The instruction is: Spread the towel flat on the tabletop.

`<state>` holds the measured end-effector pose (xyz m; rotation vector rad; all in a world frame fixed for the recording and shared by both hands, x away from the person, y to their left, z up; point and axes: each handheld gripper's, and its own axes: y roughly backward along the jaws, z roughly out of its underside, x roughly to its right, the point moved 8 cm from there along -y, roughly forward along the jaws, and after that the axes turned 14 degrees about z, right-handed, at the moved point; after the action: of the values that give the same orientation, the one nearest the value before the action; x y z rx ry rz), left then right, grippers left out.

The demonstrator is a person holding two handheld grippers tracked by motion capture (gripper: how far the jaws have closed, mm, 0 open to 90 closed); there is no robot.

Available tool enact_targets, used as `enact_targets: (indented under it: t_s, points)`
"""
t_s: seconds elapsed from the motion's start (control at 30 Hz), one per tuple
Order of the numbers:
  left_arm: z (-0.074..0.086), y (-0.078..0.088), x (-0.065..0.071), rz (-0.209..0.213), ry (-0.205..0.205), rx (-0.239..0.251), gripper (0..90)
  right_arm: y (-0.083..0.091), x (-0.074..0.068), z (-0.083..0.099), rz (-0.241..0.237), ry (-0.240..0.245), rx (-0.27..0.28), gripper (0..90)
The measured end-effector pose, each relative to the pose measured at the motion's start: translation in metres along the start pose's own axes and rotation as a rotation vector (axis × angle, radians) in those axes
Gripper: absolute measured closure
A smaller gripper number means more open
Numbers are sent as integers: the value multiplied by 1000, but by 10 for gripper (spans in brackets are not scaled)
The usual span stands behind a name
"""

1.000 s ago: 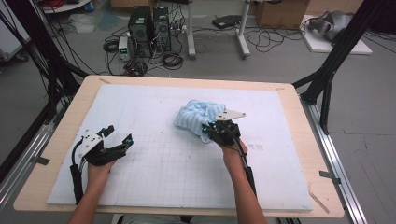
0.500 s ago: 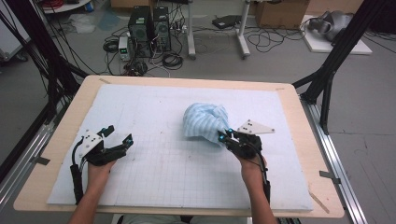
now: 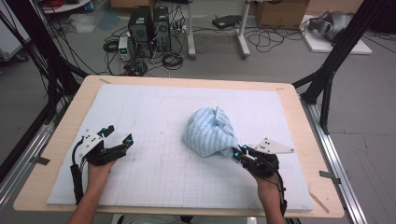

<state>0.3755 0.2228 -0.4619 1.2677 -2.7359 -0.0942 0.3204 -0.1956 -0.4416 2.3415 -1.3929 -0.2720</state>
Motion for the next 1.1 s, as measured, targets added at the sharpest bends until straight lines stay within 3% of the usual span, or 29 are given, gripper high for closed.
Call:
enact_targets:
  t_s: [0.5, 0.6, 0.73, 0.83, 0.93, 1.1]
  points:
    - [0, 0, 0, -2, 5, 1, 172, 24, 4, 41, -14, -24, -69, 775]
    - [0, 0, 0, -3, 1, 1, 173, 26, 5, 43, -16, -30, -76, 679]
    - [0, 0, 0, -3, -2, -4, 173, 29, 9, 27, 0, -77, -26, 496]
    - [0, 0, 0, -4, -1, -4, 174, 23, 13, 7, 14, -91, 14, 430]
    - [0, 0, 0, -3, 2, -2, 174, 7, 9, -11, 39, -54, 20, 392]
    - [0, 0, 0, -3, 1, -3, 174, -30, 2, -24, 75, 1, -23, 358]
